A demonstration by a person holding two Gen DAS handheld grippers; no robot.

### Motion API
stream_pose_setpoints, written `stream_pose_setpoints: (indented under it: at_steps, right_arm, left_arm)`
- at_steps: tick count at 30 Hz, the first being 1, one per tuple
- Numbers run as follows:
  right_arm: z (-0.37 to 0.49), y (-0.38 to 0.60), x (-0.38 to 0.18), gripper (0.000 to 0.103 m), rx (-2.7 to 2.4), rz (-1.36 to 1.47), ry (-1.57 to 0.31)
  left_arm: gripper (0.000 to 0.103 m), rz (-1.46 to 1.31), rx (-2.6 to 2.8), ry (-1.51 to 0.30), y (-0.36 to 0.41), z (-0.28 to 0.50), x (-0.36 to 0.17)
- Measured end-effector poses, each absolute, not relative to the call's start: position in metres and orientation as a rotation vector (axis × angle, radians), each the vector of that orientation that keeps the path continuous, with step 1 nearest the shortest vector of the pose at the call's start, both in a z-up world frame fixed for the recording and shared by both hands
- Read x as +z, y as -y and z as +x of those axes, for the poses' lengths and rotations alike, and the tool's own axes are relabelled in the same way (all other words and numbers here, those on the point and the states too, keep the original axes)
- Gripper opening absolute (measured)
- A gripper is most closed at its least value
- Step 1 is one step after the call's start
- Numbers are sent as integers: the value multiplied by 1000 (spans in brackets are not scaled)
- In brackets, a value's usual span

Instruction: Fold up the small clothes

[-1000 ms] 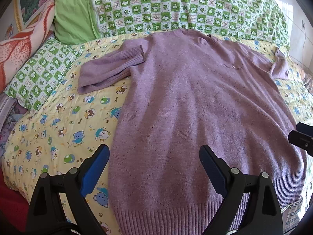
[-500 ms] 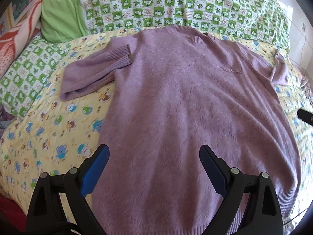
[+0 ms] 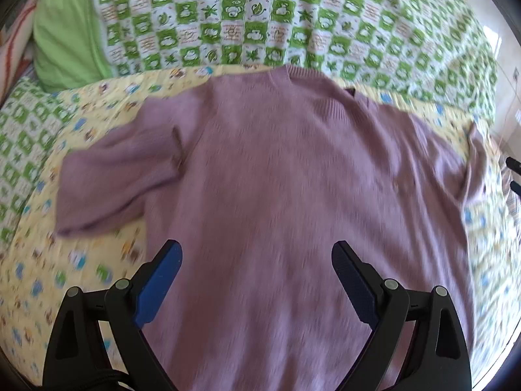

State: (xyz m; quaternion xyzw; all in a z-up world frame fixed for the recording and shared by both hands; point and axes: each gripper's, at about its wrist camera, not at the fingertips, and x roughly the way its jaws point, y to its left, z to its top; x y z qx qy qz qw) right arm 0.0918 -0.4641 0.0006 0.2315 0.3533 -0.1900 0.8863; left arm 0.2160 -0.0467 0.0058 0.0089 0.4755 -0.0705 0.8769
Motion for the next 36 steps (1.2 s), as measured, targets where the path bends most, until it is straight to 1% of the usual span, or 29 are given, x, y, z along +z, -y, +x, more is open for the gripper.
stream_pose_setpoints:
  at_steps: [7, 12, 15, 16, 17, 18, 19, 20, 24, 29, 31, 32, 33, 34, 36]
  right_arm:
    - [163, 553, -6, 83, -539, 492, -718]
    - [208, 602, -32, 77, -605, 497, -784]
    - [224, 624, -52, 73, -643, 501, -845]
    - [229, 632, -60, 65, -654, 497, -868]
    - [231, 637, -65, 52, -667, 478, -891]
    - [231, 640, -68, 44, -683, 458, -910]
    - [230, 643, -69, 24, -691, 448, -914]
    - [227, 643, -67, 9, -698, 443, -910]
    - [217, 610, -30, 9, -559, 433, -785]
    - [215, 483, 38, 9, -62, 392, -619]
    - [218, 416, 45, 14, 220, 401, -626]
    - [221, 383, 41, 30, 348, 407, -672]
    - [222, 357, 34, 44, 413, 409, -713]
    - [221, 332, 25, 63, 461, 394, -755]
    - [213, 308, 10, 65, 466, 345, -788]
  left_arm:
    - [94, -38, -176, -1011, 66, 290, 2]
    - [94, -6, -181, -1063, 86, 334, -25]
    - [94, -19, -183, -1092, 91, 346, -41]
    - [94, -23, -185, -1099, 92, 349, -44]
    - [94, -25, -186, -1106, 92, 352, -48]
    - [94, -25, -187, -1112, 92, 354, -51]
    - [94, -27, -189, -1115, 92, 354, -54]
    - [94, -30, -191, -1114, 91, 353, -55]
    - [94, -62, -212, -1117, 82, 338, -53]
    - [94, -142, -270, -1127, 54, 317, -44]
    - [94, -176, -293, -1129, 45, 313, -42]
    - [94, -189, -300, -1136, 42, 311, -43]
    - [94, -200, -305, -1144, 40, 311, -45]
    - [94, -209, -307, -1152, 38, 310, -47]
    - [94, -233, -311, -1165, 37, 309, -51]
